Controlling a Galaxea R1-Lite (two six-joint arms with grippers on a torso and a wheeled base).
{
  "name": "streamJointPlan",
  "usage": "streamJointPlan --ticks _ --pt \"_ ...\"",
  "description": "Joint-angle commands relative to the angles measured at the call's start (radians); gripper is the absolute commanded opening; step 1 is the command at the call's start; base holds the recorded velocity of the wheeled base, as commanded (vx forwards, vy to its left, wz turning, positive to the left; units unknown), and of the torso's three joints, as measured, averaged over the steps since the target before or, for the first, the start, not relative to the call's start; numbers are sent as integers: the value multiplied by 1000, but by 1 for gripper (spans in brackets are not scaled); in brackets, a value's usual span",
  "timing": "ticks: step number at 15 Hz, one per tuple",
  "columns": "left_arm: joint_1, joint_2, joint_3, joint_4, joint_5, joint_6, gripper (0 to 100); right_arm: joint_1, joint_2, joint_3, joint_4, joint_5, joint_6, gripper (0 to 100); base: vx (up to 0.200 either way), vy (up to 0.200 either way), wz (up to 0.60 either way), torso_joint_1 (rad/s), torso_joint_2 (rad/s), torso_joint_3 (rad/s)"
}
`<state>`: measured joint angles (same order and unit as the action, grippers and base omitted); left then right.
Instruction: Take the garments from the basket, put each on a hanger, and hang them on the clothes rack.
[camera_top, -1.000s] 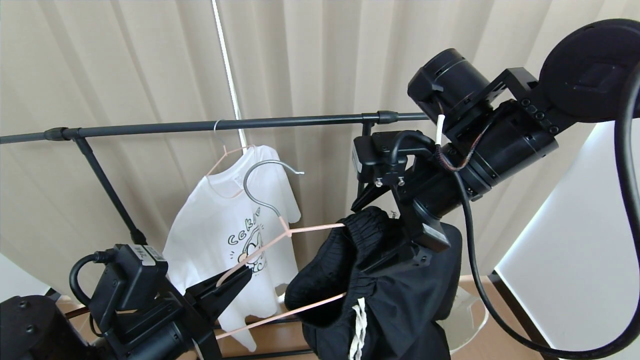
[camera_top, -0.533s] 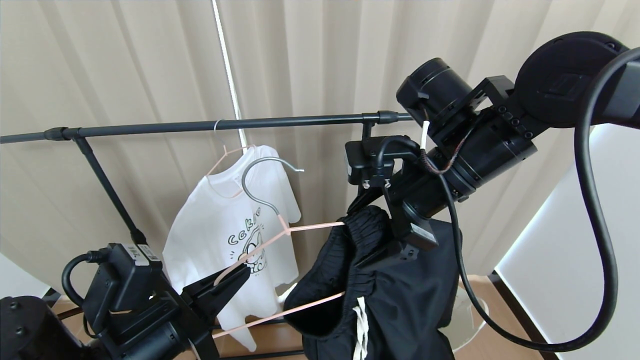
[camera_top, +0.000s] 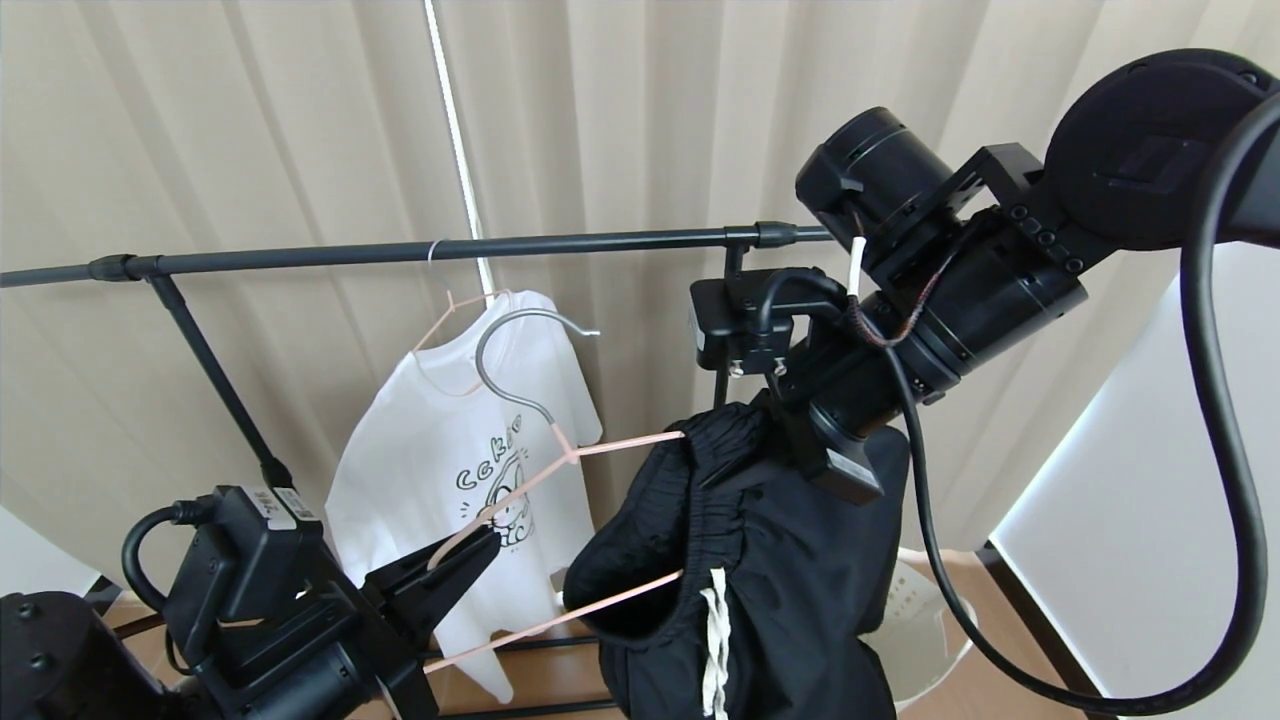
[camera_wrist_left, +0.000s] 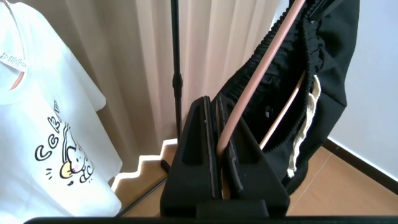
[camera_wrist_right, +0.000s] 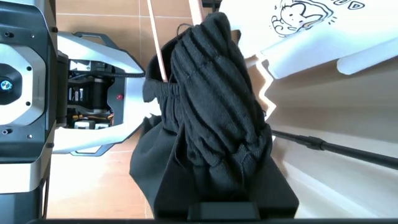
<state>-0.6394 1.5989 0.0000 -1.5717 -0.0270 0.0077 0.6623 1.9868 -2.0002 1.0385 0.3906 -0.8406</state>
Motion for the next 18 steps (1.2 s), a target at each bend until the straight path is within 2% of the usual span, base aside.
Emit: streamJointPlan --ticks 1,7,8,14,15,18 --pt "3 4 0 1 -1 0 0 0 -10 0 0 1 2 0 0 0 0 0 0 0" --pt "3 4 0 1 -1 -3 0 0 -14 0 -2 1 2 0 0 0 0 0 0 0" --pt "3 6 0 1 -1 -3 100 0 -19 0 -2 1 2 0 0 0 0 0 0 0" --pt "4 -7 0 1 -4 -5 100 -9 -54 35 -3 -1 0 0 0 0 0 0 0 0" --pt "9 -17 0 1 -14 -5 100 -24 -60 43 -3 -1 0 0 0 0 0 0 0 0" --pt "102 -62 0 1 -108 -21 100 -69 -95 98 -9 -1 0 0 0 0 0 0 0 0"
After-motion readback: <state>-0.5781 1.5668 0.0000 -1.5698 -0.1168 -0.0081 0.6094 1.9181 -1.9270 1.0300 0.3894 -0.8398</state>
